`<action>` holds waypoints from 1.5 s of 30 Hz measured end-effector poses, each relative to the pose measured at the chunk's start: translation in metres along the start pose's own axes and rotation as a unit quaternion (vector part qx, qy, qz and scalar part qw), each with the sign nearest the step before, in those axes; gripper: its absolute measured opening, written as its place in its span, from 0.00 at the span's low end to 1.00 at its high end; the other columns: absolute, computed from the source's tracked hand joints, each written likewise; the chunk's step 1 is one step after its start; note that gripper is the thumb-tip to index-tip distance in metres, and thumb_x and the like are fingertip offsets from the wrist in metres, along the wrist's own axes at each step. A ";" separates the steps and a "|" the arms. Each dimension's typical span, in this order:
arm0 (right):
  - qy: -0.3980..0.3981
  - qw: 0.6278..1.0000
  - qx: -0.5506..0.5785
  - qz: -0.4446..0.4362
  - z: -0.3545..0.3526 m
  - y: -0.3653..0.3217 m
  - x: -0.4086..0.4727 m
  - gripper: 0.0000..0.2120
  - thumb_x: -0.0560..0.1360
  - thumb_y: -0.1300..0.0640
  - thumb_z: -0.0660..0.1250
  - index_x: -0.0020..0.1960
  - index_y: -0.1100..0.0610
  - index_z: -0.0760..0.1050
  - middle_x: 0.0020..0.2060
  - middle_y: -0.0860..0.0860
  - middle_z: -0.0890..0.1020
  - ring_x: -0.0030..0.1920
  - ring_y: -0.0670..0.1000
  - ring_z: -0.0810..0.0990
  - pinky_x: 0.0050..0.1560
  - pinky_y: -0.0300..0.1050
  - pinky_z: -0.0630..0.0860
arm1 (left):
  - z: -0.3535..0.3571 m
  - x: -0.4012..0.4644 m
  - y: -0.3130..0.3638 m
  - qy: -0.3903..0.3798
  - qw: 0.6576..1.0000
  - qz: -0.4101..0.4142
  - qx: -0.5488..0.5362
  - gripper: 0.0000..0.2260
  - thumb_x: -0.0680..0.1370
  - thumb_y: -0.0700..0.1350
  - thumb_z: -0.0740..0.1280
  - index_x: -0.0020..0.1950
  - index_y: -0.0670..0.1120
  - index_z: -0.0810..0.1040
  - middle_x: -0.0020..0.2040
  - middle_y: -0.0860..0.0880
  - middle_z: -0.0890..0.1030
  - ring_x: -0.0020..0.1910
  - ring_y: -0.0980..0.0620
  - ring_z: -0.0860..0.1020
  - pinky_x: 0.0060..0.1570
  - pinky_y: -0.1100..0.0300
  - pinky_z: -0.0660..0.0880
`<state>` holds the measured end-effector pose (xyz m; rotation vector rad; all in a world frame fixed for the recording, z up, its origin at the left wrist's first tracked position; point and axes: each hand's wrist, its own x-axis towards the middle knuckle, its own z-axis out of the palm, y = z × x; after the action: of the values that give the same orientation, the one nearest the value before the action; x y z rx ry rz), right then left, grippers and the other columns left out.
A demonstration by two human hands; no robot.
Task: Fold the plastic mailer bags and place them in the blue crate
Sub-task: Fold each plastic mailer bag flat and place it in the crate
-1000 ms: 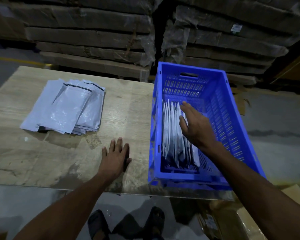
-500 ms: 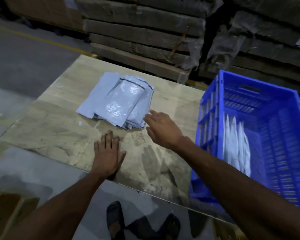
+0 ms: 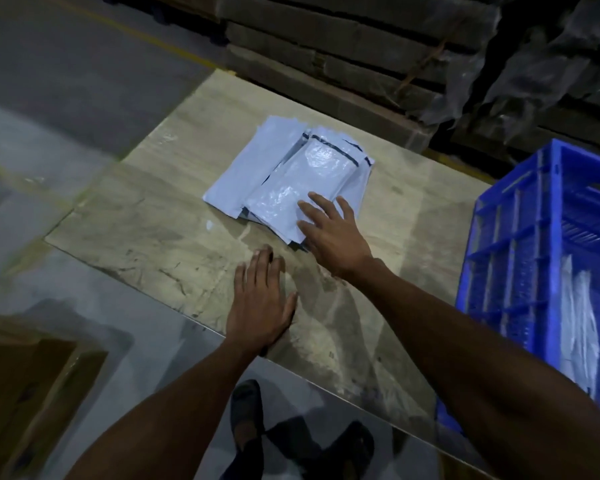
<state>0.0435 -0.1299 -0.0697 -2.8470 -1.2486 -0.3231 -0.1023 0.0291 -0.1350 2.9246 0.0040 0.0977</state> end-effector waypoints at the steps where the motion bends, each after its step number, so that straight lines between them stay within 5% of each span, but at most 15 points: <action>1: 0.021 1.000 0.010 0.001 0.000 0.000 -0.001 0.13 0.72 0.56 0.77 0.55 0.57 0.82 0.72 0.58 0.74 0.76 0.62 0.64 0.70 0.71 0.62 | 0.000 0.001 0.000 0.009 1.000 -0.006 -0.015 0.36 0.82 0.60 0.59 0.81 0.38 0.58 0.83 0.36 0.56 0.80 0.37 0.60 0.75 0.36 0.60; 4: 0.098 0.994 0.034 -0.013 -0.005 -0.006 -0.016 0.03 0.77 0.60 0.70 0.48 0.60 0.81 0.69 0.60 0.76 0.74 0.63 0.67 0.70 0.72 0.61 | 0.003 -0.001 -0.002 0.073 0.991 -0.017 -0.115 0.39 0.83 0.58 0.62 0.83 0.36 0.51 0.83 0.35 0.51 0.81 0.35 0.58 0.74 0.36 0.64; 9: 0.152 0.986 0.047 -0.051 -0.007 -0.046 -0.056 0.12 0.79 0.62 0.64 0.38 0.61 0.78 0.66 0.61 0.79 0.72 0.65 0.71 0.68 0.76 0.60 | -0.001 -0.004 -0.009 0.165 0.944 0.016 -0.285 0.41 0.81 0.49 0.73 0.85 0.46 0.49 0.83 0.36 0.48 0.83 0.37 0.54 0.72 0.35 0.68; 12: 0.135 0.987 0.066 -0.059 -0.002 -0.070 -0.078 0.11 0.79 0.62 0.63 0.40 0.62 0.79 0.65 0.61 0.79 0.71 0.66 0.72 0.68 0.75 0.61 | -0.003 -0.001 -0.015 0.101 0.946 0.024 -0.308 0.34 0.82 0.54 0.67 0.84 0.63 0.52 0.84 0.42 0.48 0.83 0.40 0.52 0.76 0.36 0.63; 15: 0.088 0.993 0.064 -0.054 -0.001 -0.083 -0.095 0.12 0.80 0.58 0.60 0.45 0.61 0.80 0.67 0.60 0.78 0.72 0.65 0.71 0.70 0.73 0.61 | -0.007 0.000 -0.011 0.027 0.956 -0.031 -0.290 0.31 0.84 0.48 0.63 0.77 0.74 0.51 0.84 0.43 0.53 0.83 0.41 0.49 0.78 0.34 0.57; 18: -0.017 0.998 0.058 -0.034 0.003 -0.070 -0.111 0.17 0.72 0.53 0.69 0.59 0.59 0.77 0.74 0.60 0.70 0.76 0.63 0.64 0.74 0.69 0.58 | 0.000 -0.003 -0.018 0.044 0.978 0.082 -0.188 0.27 0.83 0.52 0.66 0.81 0.61 0.63 0.83 0.40 0.55 0.81 0.38 0.54 0.75 0.31 0.56; 20: -0.065 0.997 0.040 0.006 0.013 -0.055 -0.126 0.32 0.68 0.53 0.75 0.69 0.58 0.71 0.76 0.60 0.66 0.77 0.63 0.62 0.73 0.71 0.60 | 0.006 -0.004 -0.028 0.007 0.982 0.125 -0.142 0.26 0.84 0.58 0.60 0.82 0.62 0.59 0.84 0.40 0.53 0.82 0.38 0.52 0.76 0.31 0.48; 23: -0.086 0.995 0.032 0.047 0.022 -0.037 -0.147 0.36 0.72 0.51 0.70 0.77 0.56 0.63 0.78 0.59 0.64 0.78 0.63 0.60 0.72 0.72 0.61 | 0.007 -0.004 -0.032 -0.034 0.981 0.155 -0.115 0.24 0.85 0.63 0.50 0.82 0.65 0.53 0.83 0.39 0.56 0.82 0.38 0.53 0.75 0.31 0.44; 28: -0.105 0.991 0.011 0.086 0.023 -0.052 -0.164 0.30 0.78 0.48 0.58 0.78 0.54 0.62 0.78 0.59 0.63 0.78 0.64 0.59 0.72 0.71 0.62 | -0.006 0.006 -0.054 -0.026 0.975 0.170 -0.142 0.44 0.73 0.30 0.68 0.84 0.54 0.56 0.84 0.38 0.50 0.82 0.35 0.54 0.76 0.33 0.58; 30: -0.114 0.982 0.014 0.151 0.021 -0.081 -0.165 0.31 0.78 0.49 0.63 0.79 0.54 0.61 0.79 0.59 0.60 0.79 0.64 0.56 0.72 0.71 0.61 | -0.023 0.005 -0.056 -0.044 0.972 0.158 -0.171 0.33 0.79 0.35 0.67 0.83 0.50 0.63 0.85 0.40 0.49 0.82 0.37 0.56 0.76 0.40 0.63; 32: -0.109 0.972 0.024 0.205 0.018 -0.108 -0.160 0.31 0.79 0.46 0.63 0.79 0.53 0.61 0.80 0.59 0.60 0.80 0.64 0.55 0.73 0.70 0.59 | -0.037 0.008 -0.059 -0.076 0.972 0.136 -0.174 0.23 0.84 0.39 0.63 0.79 0.51 0.68 0.84 0.43 0.55 0.81 0.39 0.59 0.78 0.41 0.61; 35: -0.104 0.961 0.044 0.252 0.009 -0.139 -0.146 0.30 0.79 0.42 0.56 0.78 0.53 0.65 0.79 0.58 0.62 0.79 0.62 0.58 0.73 0.68 0.58 | -0.041 0.014 -0.062 -0.011 0.975 0.143 -0.172 0.30 0.70 0.23 0.67 0.72 0.40 0.76 0.74 0.36 0.73 0.72 0.35 0.72 0.65 0.34 0.75; 39: -0.075 0.946 0.097 0.299 -0.005 -0.156 -0.137 0.32 0.79 0.37 0.53 0.77 0.55 0.68 0.78 0.56 0.65 0.79 0.59 0.60 0.73 0.66 0.59 | -0.037 0.005 -0.037 0.031 0.970 0.203 -0.129 0.20 0.76 0.37 0.64 0.68 0.35 0.77 0.64 0.35 0.81 0.64 0.37 0.79 0.68 0.43 0.71; 41: -0.042 0.939 0.100 0.328 -0.003 -0.141 -0.134 0.28 0.81 0.43 0.54 0.73 0.57 0.73 0.74 0.55 0.71 0.77 0.58 0.65 0.72 0.63 0.63 | -0.025 -0.005 -0.015 -0.001 0.964 0.243 -0.106 0.21 0.78 0.42 0.58 0.67 0.35 0.78 0.66 0.35 0.80 0.66 0.38 0.79 0.73 0.47 0.64; 45: -0.057 0.955 0.094 0.274 0.018 -0.107 -0.142 0.25 0.82 0.49 0.52 0.73 0.60 0.71 0.73 0.57 0.73 0.74 0.60 0.69 0.72 0.62 0.65 | 0.002 -0.009 0.018 -0.069 0.967 0.240 -0.044 0.24 0.82 0.47 0.53 0.71 0.37 0.77 0.71 0.38 0.77 0.73 0.40 0.74 0.74 0.43 0.69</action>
<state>-0.1249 -0.1582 -0.1223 -2.9128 -0.4218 -0.0200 -0.1115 0.0110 -0.1334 2.7714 -0.7098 -0.0297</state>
